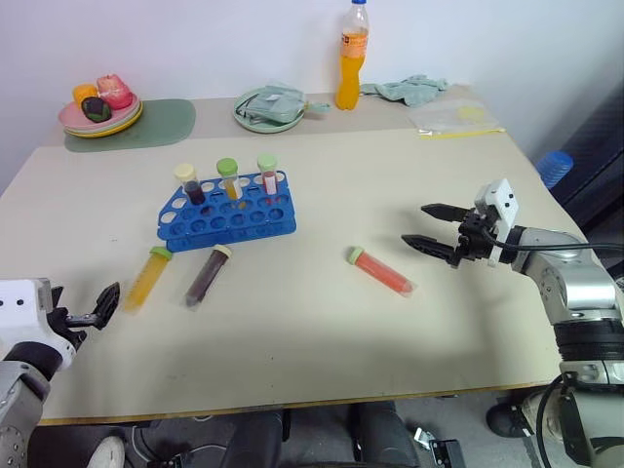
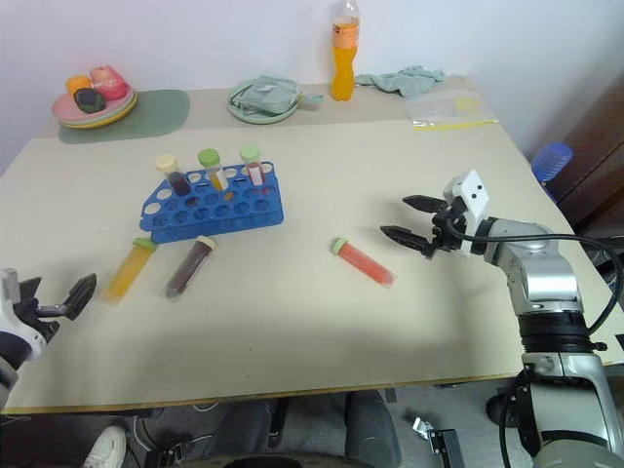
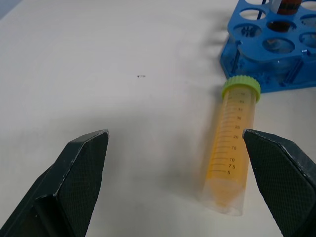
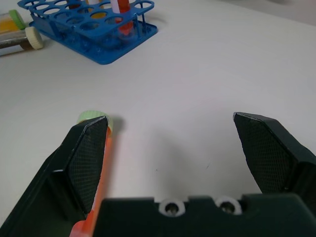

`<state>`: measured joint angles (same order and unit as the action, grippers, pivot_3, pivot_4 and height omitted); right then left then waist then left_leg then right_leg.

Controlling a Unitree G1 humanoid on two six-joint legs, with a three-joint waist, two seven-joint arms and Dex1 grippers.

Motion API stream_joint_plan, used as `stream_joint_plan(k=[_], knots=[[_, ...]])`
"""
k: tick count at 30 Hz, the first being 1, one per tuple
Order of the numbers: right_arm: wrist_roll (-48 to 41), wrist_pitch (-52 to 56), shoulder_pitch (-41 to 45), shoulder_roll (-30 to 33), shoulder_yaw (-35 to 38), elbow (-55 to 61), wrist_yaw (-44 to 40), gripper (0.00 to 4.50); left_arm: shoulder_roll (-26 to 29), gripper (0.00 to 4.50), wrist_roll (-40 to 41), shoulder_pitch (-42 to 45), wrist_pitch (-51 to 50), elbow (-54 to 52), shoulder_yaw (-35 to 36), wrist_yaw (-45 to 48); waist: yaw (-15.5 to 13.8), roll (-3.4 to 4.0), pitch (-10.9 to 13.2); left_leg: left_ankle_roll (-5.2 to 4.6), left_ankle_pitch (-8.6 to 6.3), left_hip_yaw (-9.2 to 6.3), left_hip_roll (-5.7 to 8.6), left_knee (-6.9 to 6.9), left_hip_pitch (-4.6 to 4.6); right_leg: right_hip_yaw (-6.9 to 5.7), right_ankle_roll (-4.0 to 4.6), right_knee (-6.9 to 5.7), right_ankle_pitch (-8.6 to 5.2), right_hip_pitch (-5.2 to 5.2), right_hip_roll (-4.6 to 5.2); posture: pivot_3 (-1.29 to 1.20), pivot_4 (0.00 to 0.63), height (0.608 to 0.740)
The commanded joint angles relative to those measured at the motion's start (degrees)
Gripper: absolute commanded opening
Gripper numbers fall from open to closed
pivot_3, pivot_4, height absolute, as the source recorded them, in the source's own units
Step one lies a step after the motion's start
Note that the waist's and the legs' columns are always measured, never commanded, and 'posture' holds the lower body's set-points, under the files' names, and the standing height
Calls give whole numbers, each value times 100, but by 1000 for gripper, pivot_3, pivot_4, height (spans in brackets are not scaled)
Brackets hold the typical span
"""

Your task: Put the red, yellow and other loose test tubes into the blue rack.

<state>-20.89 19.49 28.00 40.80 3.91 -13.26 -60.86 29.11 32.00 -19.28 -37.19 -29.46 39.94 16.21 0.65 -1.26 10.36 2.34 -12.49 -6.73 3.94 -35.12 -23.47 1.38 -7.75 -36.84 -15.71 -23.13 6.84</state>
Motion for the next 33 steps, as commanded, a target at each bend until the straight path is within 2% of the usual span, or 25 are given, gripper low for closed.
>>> stream_joint_plan(k=[1,9,15,19,23,28,33], knots=[[27,-64,138,-24,-9,96,-28,4500,-21,4477,-3,-44,96,-202,192,-44,0,0,0,0,0,0,0,0,0,0,0,0,0,0,0,0,150,740],[107,260,146,-81,-103,361,301,4500,86,4477,9,267,107,-145,184,-106,-9,0,0,0,0,-1,1,-1,0,0,1,0,0,0,0,0,150,740],[-92,1068,110,-117,-98,1105,618,4500,98,4477,9,711,168,-39,-130,3,-3,0,0,0,0,0,8,0,0,0,-2,-1,1,-1,0,0,150,740],[-284,2418,289,323,-313,2110,662,4500,200,4477,-10,1292,165,-132,-1145,365,-53,5,3,1,0,-3,10,-3,-2,-1,-2,-2,1,0,0,0,150,740],[-338,4055,718,724,-1057,2673,721,4500,460,4477,57,1406,161,-272,-1722,975,-40,4,2,-5,-3,0,11,-5,-5,0,-1,6,1,-3,1,0,150,740],[-714,5792,1784,603,-1562,2437,706,4500,819,4477,296,1374,47,-734,-2575,1796,7,20,11,-6,-4,0,8,2,-8,2,13,8,-6,-12,1,0,150,740],[-677,6602,2453,292,-2206,1988,1003,4500,1037,4477,35,1416,230,-955,-3536,2298,-2,18,10,-8,-5,2,10,1,-12,0,12,21,-5,-7,2,0,150,740]])
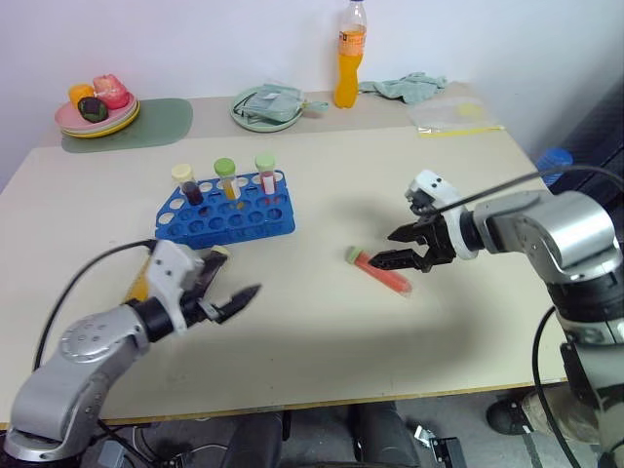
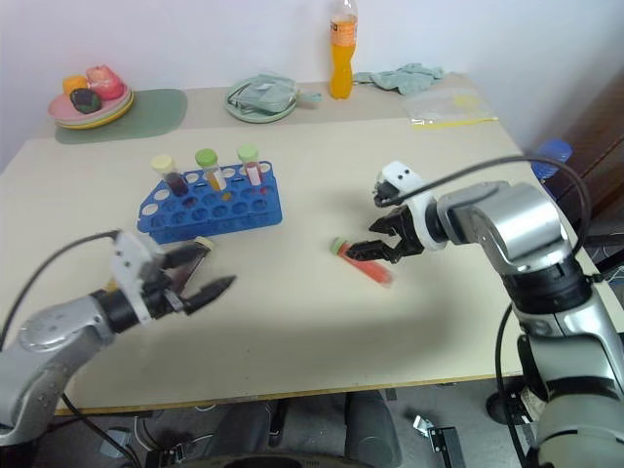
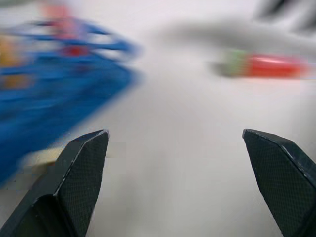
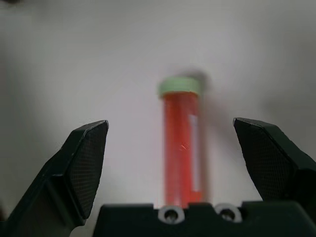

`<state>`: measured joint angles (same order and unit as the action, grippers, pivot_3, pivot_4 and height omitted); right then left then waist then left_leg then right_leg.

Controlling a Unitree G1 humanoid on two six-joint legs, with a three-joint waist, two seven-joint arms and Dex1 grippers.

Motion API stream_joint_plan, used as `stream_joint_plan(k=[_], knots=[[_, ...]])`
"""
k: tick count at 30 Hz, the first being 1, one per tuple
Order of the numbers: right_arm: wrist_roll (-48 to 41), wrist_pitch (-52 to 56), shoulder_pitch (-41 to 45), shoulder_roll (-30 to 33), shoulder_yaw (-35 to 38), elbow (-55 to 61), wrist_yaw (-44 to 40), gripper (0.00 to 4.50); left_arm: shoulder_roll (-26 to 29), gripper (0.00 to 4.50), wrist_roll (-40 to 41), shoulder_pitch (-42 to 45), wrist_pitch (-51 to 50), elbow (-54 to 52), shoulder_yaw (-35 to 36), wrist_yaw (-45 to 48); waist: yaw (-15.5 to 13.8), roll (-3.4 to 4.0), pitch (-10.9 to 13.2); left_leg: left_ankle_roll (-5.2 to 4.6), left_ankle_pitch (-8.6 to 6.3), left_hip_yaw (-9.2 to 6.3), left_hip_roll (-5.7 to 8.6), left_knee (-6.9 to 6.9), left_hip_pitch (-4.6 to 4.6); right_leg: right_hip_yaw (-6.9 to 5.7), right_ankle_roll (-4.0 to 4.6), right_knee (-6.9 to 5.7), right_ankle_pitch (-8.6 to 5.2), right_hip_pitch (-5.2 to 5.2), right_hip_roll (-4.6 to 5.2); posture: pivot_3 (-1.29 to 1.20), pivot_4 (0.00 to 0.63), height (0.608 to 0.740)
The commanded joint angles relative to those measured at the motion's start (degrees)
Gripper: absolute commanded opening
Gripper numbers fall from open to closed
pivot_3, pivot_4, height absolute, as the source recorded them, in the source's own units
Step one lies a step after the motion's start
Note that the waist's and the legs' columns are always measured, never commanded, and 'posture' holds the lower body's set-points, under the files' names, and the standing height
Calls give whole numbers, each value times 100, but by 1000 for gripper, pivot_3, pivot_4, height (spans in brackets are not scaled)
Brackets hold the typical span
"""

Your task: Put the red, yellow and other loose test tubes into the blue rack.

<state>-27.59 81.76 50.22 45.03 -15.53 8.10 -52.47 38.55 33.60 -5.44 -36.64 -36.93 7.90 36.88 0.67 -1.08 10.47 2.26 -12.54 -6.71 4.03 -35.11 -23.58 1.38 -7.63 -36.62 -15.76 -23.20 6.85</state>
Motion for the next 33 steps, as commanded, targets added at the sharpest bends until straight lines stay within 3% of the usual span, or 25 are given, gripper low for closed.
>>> stream_joint_plan(k=[1,11,14,19,20,22,26,29,31,33], knots=[[2,469,315,-171,-373,-224,212,4500,103,4477,-151,36,197,-208,-423,279,-5,0,0,0,0,0,1,0,0,-1,0,1,0,0,0,0,150,740],[16,766,914,-477,-1224,-1051,331,4500,169,4477,-420,-380,486,-247,-611,457,16,5,3,-2,-1,0,0,3,-5,-1,-13,1,7,-10,-2,0,150,740],[65,752,987,-559,-1373,-1264,373,3629,58,4500,-412,-396,529,-244,-596,360,2,5,3,-2,-1,0,2,0,-5,0,-14,2,8,-7,-1,0,150,740],[102,582,1129,-559,-1533,-1424,351,1033,-58,4500,-485,-523,575,-301,-654,253,8,5,3,-2,-1,-1,3,0,-6,-1,-15,2,9,-8,0,0,150,740],[90,575,1160,-543,-1532,-1428,339,707,-75,4500,-487,-547,582,-303,-648,235,13,6,3,-2,-1,-1,3,0,-6,-1,-15,1,9,-8,0,0,150,740],[51,441,1160,-515,-1478,-1371,273,707,-94,4500,-497,-568,593,-286,-632,216,13,6,3,-2,-1,0,2,2,-6,-1,-15,0,9,-11,-1,0,150,740],[92,-889,730,-340,-1108,-655,11,707,-131,4500,-529,-588,625,-164,-527,166,9,8,4,-3,-1,1,2,2,-7,-1,-16,1,9,-12,-2,0,150,740],[384,-3053,-50,-503,-443,-30,99,707,-222,4500,-461,-629,637,-82,-287,69,-2,5,3,-6,-3,0,3,1,-7,-5,-18,5,9,-6,-3,0,150,740],[580,-4471,-523,-839,-104,120,185,707,-321,4500,-385,-683,653,-23,-27,-9,4,5,3,-6,-3,0,3,1,-7,-7,-20,9,10,-2,-3,0,150,740],[604,-5460,-894,-1590,257,-51,617,707,-507,4500,-304,-708,714,124,380,-189,40,4,3,-6,-3,0,1,-2,-7,-6,-21,5,11,-4,-5,0,150,740]])
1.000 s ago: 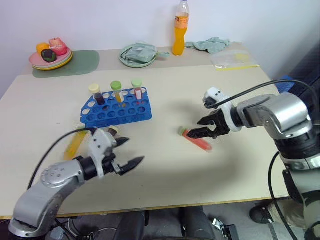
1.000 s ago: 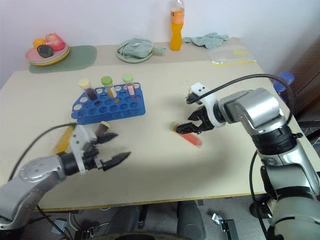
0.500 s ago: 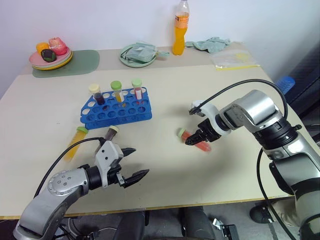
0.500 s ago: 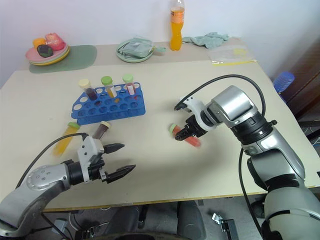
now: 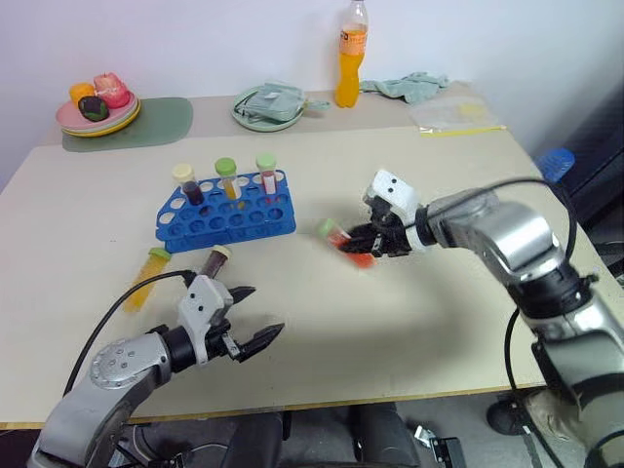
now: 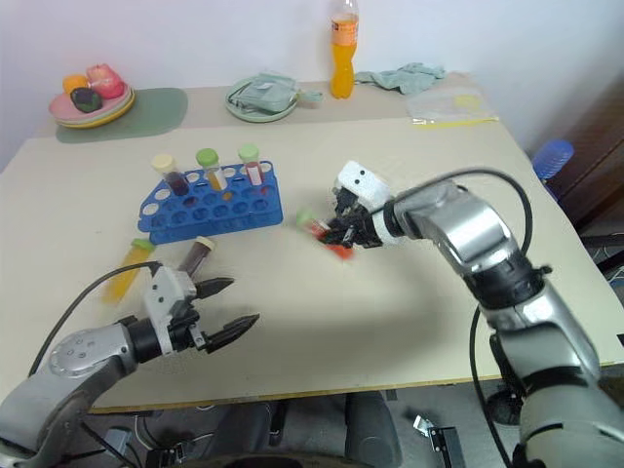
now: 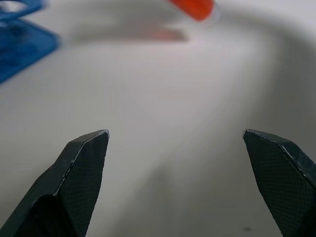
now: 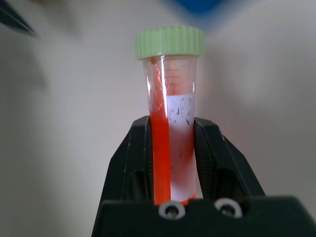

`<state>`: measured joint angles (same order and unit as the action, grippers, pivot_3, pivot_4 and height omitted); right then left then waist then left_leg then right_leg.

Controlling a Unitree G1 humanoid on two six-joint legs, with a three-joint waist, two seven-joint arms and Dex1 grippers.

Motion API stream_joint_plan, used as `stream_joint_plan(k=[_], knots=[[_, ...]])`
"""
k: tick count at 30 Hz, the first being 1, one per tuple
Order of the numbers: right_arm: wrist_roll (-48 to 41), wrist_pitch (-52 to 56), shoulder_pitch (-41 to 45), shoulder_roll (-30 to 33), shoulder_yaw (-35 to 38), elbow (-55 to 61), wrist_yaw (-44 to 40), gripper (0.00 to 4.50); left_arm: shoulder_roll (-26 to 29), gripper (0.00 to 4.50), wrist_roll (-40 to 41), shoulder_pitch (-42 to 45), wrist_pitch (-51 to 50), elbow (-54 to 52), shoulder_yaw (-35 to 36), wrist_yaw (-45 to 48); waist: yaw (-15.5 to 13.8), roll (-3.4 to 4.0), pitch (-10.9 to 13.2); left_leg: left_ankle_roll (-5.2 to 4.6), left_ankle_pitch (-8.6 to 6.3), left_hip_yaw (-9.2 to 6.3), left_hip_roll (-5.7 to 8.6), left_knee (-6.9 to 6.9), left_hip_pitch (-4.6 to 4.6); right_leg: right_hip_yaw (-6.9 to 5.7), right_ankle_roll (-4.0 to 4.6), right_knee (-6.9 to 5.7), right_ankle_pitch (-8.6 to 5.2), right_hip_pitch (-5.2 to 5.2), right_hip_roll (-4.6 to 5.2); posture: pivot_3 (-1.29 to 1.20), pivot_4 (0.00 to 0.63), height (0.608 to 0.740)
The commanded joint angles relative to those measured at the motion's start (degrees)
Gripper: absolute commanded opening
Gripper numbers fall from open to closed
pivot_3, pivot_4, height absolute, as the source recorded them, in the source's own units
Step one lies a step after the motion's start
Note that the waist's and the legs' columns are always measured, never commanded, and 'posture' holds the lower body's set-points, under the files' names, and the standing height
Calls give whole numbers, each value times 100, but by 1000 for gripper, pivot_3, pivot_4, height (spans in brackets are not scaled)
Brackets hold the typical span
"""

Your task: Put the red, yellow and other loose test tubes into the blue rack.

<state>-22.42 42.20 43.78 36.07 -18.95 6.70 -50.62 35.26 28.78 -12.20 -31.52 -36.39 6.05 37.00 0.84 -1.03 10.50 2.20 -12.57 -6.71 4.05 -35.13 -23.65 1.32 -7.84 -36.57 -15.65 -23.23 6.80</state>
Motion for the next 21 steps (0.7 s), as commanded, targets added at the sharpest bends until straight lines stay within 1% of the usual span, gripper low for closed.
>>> stream_joint_plan(k=[1,3,6,10,14,21], knots=[[161,-1899,-353,-1134,715,-139,762,707,-280,4500,214,-10,246,189,779,-307,42,0,-1,0,0,1,-2,3,5,3,0,-3,0,-1,-2,0,150,740],[498,-2832,-464,-1924,748,-706,1283,707,-427,4500,130,107,391,492,1112,-534,44,1,0,4,2,-1,-4,7,15,8,3,-21,-1,-4,-6,0,150,740],[1101,-4181,-471,-2818,668,-1567,1943,707,-517,4500,31,264,571,810,1370,-700,20,-1,-2,18,11,-1,-1,3,17,9,4,-40,-2,-9,-7,0,150,740],[1488,-5119,-361,-3787,687,-2608,2658,707,-566,4500,-76,294,735,977,1520,-841,9,-3,-3,20,11,-3,4,1,17,10,4,-41,-1,-8,-3,0,150,740],[1819,-5707,-164,-4191,724,-3555,3060,707,-611,4500,-103,253,774,964,1544,-914,24,-2,-3,25,14,-7,3,4,17,11,5,-48,-2,-11,-5,0,150,740],[1999,-5950,154,-4390,805,-4515,3218,707,-643,4500,-106,213,763,890,1490,-974,61,0,-2,25,14,-8,3,7,18,12,6,-51,-2,-14,-8,0,150,740]])
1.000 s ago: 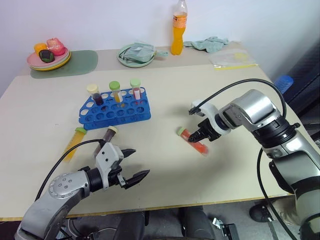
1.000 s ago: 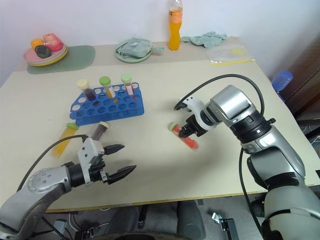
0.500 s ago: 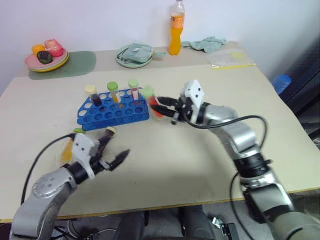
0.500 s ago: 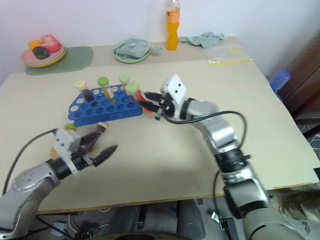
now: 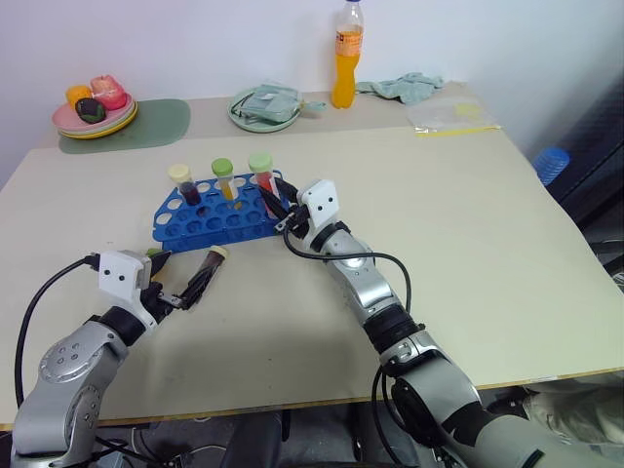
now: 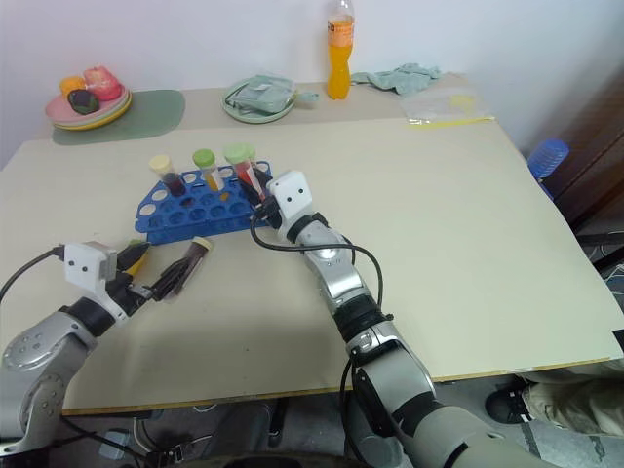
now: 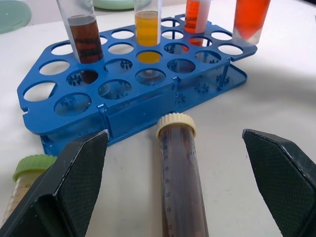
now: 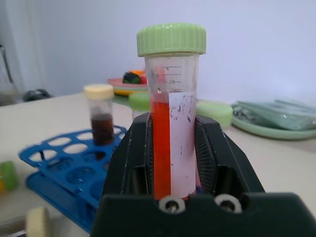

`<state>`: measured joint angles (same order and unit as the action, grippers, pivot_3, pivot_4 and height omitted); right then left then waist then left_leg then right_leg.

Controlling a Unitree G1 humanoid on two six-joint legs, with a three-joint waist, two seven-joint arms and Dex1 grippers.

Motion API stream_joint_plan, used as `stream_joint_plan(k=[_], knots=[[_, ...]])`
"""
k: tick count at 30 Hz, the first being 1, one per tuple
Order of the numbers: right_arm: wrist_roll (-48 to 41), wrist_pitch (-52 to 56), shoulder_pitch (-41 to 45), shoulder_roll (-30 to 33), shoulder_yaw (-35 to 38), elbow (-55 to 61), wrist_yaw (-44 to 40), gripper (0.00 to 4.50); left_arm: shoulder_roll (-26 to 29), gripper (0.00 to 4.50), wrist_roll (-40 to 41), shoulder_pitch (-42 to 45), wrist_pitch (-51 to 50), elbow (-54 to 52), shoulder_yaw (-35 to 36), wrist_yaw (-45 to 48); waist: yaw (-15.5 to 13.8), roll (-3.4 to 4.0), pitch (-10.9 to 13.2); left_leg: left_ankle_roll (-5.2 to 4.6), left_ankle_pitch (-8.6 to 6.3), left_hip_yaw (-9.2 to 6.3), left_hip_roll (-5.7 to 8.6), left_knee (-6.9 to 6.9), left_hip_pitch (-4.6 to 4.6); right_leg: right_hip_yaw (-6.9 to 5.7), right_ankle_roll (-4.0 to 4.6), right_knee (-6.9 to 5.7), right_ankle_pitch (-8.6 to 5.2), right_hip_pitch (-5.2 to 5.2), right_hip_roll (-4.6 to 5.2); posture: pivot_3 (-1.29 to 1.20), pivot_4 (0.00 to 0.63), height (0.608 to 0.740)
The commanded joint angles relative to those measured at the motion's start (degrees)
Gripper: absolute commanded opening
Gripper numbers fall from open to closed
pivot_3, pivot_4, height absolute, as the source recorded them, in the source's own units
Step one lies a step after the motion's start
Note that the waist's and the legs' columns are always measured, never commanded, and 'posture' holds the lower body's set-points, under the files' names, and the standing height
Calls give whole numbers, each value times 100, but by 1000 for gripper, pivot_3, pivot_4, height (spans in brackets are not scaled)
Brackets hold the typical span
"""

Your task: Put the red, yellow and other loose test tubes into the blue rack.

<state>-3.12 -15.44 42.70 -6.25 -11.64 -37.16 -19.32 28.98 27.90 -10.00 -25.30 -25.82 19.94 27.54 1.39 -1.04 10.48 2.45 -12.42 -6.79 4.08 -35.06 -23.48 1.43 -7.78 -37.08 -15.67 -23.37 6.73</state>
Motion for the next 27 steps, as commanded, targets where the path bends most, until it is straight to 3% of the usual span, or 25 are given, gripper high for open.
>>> stream_joint_plan(k=[1,15,27], knots=[[94,-173,309,-174,73,-246,82,707,-24,4500,-23,-6,136,-186,73,-38,10,1,0,0,0,0,0,0,0,0,0,0,0,0,-1,0,150,740],[279,-367,649,-398,117,-1075,330,707,-43,4500,-50,115,113,-126,-103,-3,91,2,-3,1,1,-13,0,3,7,-1,2,-5,-1,4,-3,0,150,740],[137,45,758,-505,33,-1169,-360,707,-32,4500,-41,90,70,-174,-166,22,115,3,-3,1,1,-23,-1,4,8,0,3,-8,-2,3,-4,0,150,740]])
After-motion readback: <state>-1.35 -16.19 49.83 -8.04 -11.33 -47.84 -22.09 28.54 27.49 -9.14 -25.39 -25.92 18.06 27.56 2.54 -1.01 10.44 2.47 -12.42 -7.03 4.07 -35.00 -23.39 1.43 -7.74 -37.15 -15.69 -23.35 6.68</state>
